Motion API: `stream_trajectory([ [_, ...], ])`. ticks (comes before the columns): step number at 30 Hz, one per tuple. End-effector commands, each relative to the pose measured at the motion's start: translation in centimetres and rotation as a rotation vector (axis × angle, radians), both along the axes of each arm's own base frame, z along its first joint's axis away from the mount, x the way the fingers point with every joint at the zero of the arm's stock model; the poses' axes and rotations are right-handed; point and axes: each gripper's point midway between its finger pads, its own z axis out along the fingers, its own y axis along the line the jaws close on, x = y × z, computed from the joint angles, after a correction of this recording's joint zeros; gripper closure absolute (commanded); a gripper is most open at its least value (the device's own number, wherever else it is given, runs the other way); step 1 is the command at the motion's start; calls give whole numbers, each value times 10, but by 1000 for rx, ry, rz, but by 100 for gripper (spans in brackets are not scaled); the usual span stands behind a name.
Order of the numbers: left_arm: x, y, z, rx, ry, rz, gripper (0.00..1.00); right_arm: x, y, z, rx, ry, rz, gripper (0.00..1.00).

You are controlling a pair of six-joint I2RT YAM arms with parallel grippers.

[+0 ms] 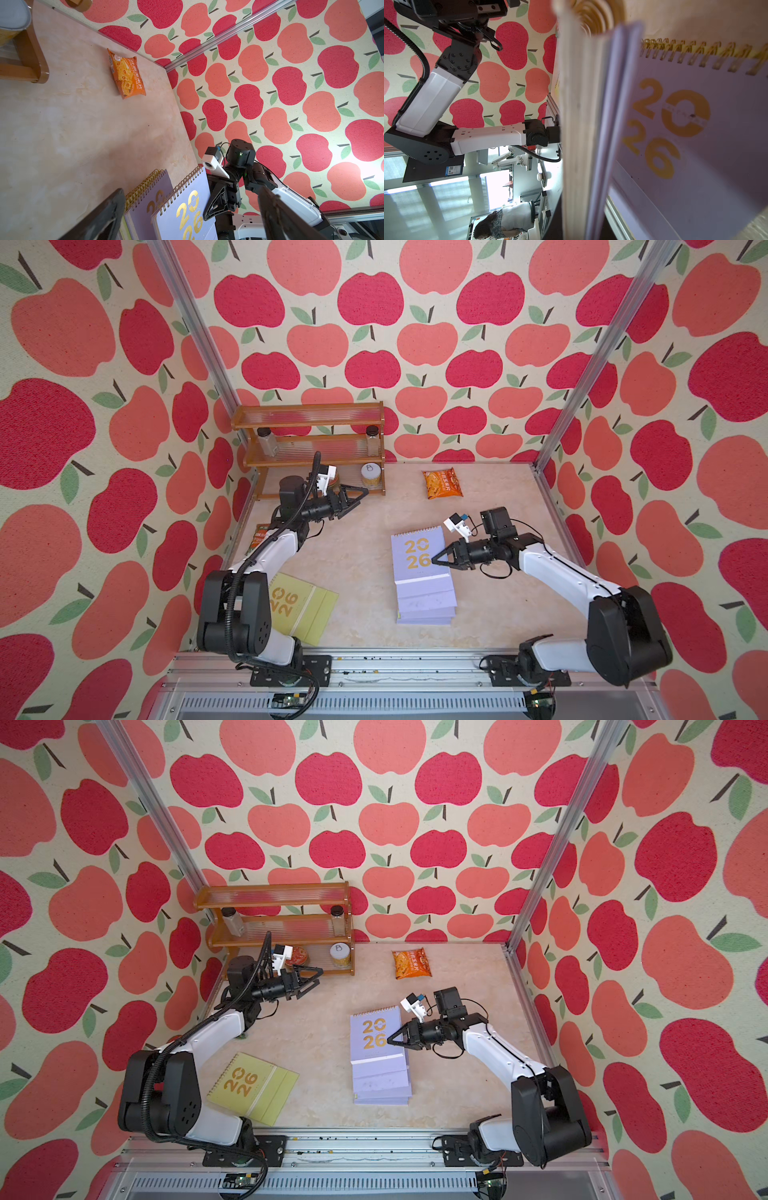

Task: Stack the calendars
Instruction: Place the calendar at the calendar.

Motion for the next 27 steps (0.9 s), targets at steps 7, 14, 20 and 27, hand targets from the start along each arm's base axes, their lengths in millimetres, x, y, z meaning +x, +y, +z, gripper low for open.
stream_trajectory([
  [7,-4,-1,2,8,-25,-11,2,-4,4,-6,49,7,15,100],
  [14,-5,-1,0,10,-22,-14,2,1,6,-15,43,21,5,100],
  [20,-4,-1,0,11,-19,-14,2,1,4,-25,13,30,2,100],
  [27,-5,-1,-3,12,-12,-15,2,3,0,-38,-49,29,-8,85],
])
